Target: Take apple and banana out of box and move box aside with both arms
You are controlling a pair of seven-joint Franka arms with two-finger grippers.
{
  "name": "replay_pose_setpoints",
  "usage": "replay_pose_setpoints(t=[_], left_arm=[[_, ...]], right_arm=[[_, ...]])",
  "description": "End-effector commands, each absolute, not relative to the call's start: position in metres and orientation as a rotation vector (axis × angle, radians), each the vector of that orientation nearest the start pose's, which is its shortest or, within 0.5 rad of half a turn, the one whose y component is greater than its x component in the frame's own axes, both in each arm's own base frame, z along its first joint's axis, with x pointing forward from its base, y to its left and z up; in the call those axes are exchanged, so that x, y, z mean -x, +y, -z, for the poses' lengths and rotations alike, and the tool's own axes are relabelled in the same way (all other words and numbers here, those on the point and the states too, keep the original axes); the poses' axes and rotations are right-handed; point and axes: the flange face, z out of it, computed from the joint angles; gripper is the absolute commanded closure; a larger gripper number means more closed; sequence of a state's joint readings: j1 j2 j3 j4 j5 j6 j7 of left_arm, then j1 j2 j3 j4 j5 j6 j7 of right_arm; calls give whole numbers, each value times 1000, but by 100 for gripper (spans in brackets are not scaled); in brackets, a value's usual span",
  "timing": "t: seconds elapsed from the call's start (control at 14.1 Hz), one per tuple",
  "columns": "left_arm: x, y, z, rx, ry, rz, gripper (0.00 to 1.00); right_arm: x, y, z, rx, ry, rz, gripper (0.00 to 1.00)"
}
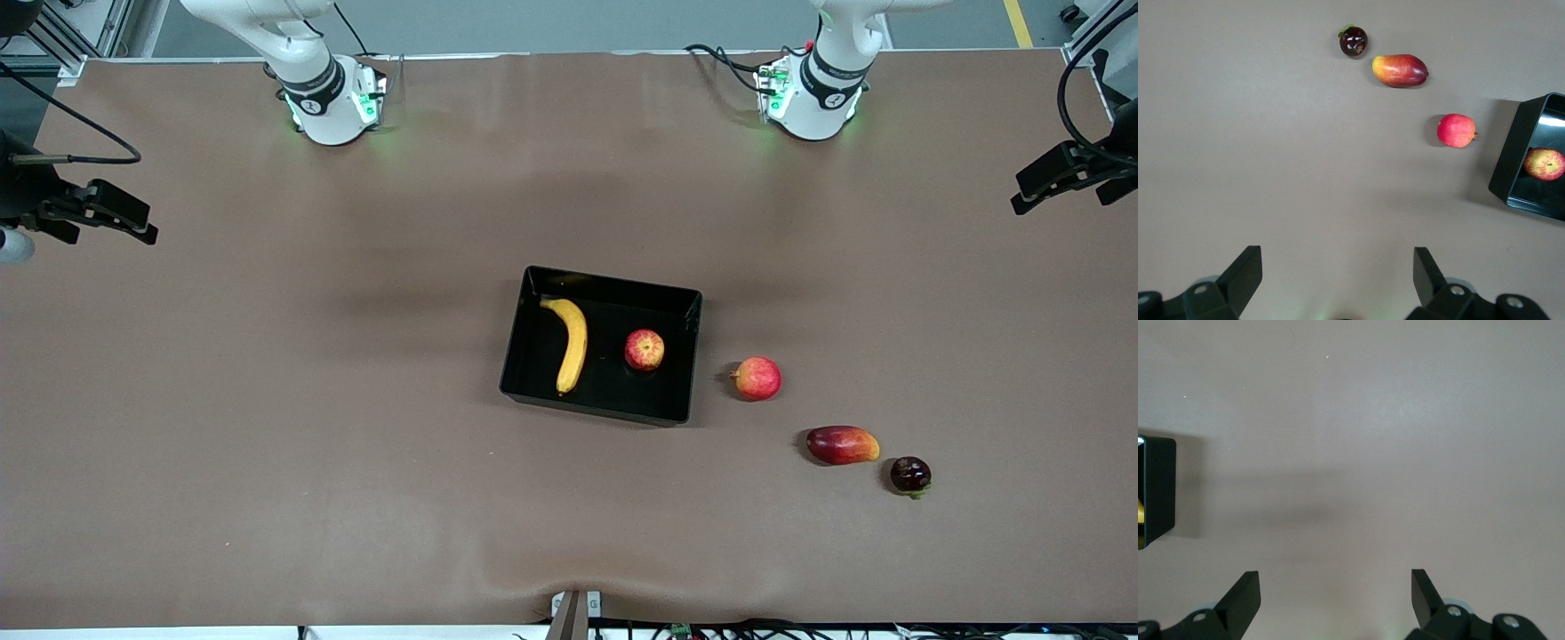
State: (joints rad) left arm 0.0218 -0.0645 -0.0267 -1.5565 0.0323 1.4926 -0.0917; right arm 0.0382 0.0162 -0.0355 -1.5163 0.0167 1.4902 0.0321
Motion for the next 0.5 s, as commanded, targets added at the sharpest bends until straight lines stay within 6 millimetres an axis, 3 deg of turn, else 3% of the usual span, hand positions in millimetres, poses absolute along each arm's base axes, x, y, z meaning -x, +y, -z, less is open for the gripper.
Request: replay_pose_setpoints(t=[0.0,0.21,0.36,0.43], left_arm=[[-522,-1,-669,3116,-118,9,0],[-523,0,-667,3115,-90,4,0],[-526,-12,-662,3123,-72,-13,0],[-533,-16,-648,3125,-47,-54,0]], right_arm=[[-551,2,-637,3123,60,-60,0],[-552,1,-637,3123,63,-60,0],[-553,1,-636,3123,63,-63,0],[-553,1,-636,3123,63,-60,0]])
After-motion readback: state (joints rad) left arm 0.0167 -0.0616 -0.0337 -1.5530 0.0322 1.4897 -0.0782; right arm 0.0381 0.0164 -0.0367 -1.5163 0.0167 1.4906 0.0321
